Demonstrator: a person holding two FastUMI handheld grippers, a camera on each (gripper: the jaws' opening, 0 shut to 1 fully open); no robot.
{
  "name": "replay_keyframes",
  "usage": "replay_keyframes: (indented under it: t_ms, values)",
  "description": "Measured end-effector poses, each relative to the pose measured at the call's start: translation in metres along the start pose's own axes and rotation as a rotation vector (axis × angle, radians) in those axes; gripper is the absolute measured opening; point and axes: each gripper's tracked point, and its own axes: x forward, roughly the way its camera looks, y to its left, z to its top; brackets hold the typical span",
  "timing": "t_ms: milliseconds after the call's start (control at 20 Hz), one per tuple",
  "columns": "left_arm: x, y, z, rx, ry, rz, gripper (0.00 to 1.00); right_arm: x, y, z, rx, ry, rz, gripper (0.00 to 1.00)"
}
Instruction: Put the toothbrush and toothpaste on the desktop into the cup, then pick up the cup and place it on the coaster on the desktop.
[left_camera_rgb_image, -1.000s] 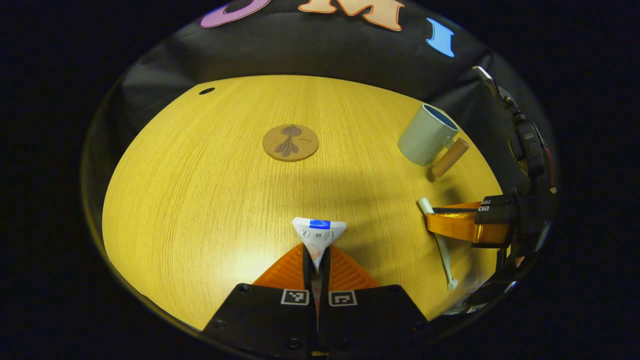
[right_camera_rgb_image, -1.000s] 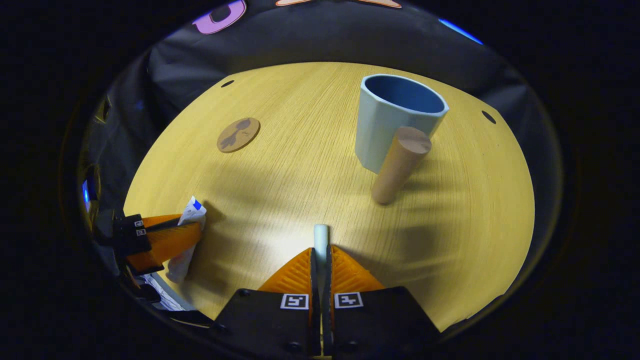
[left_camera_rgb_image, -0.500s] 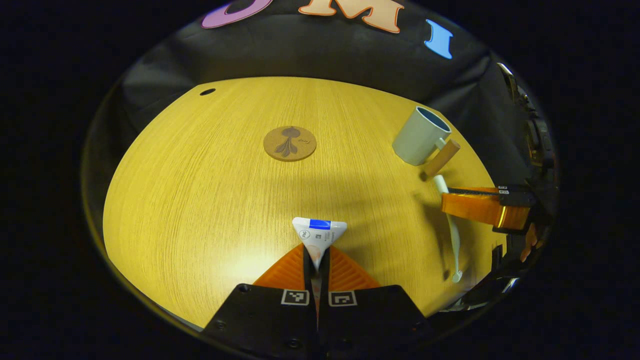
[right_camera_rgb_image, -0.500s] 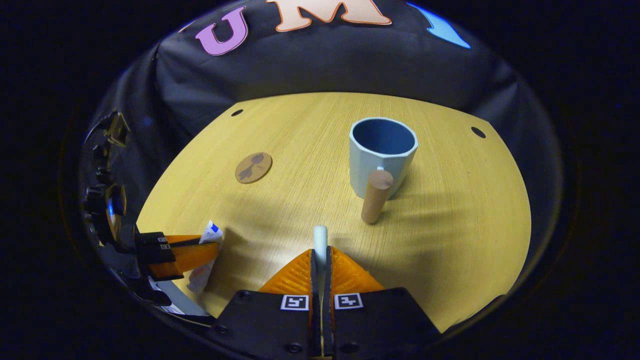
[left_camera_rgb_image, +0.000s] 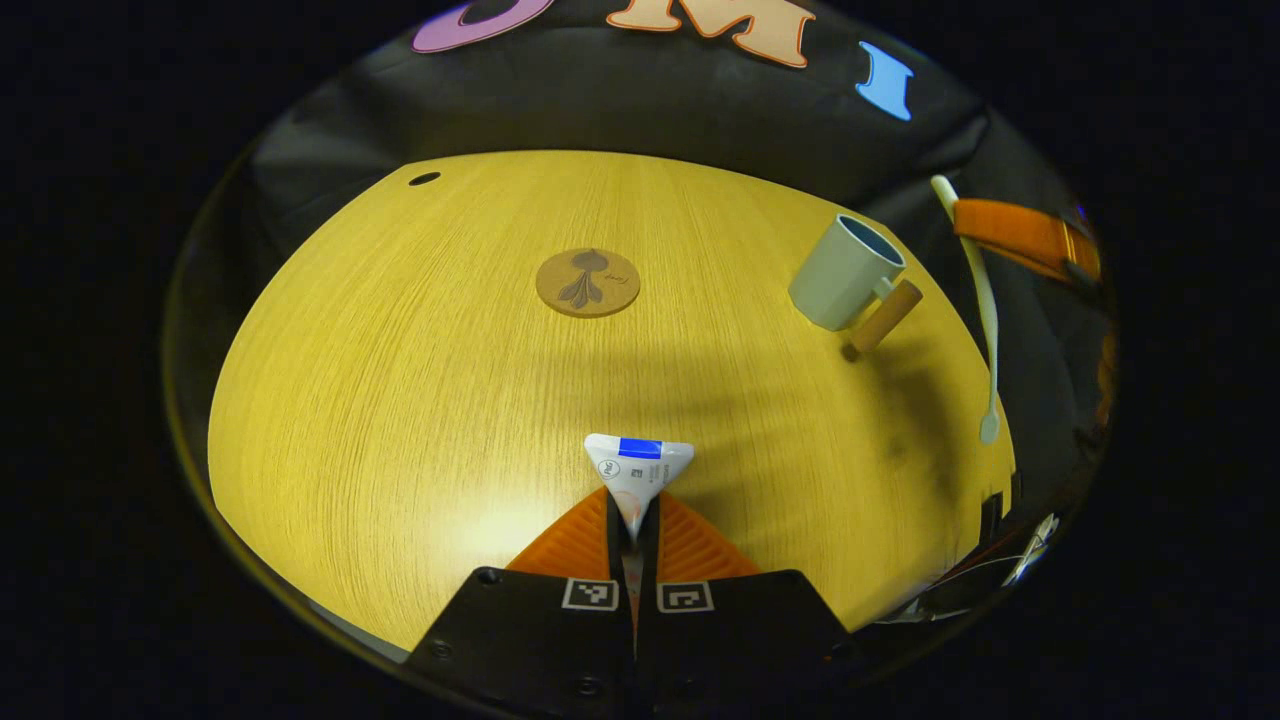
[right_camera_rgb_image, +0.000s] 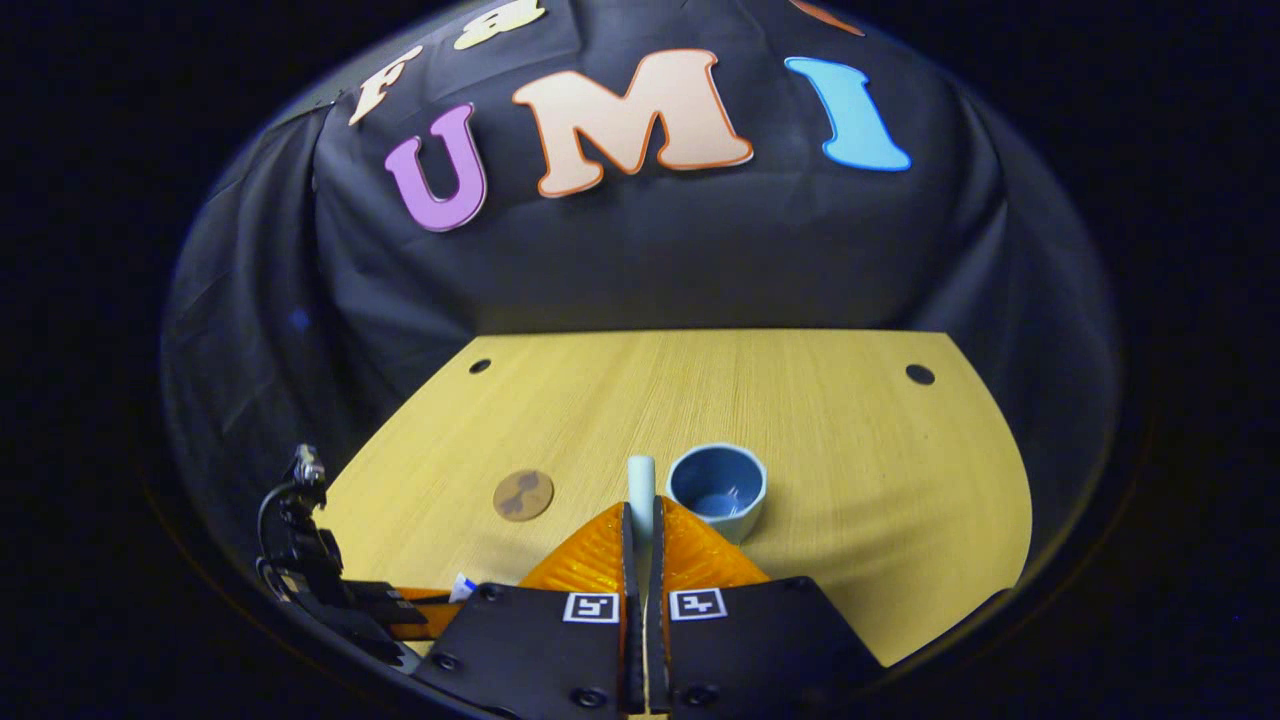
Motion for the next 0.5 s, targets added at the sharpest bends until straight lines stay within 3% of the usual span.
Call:
replay_keyframes:
  t_ms: [500]
  values:
    - [-0.019,0.003,0.009,-0.027,-0.049,0.025,0.00,0.037,-0.018,0.083,0.077,-0.263,-0.024,0.04]
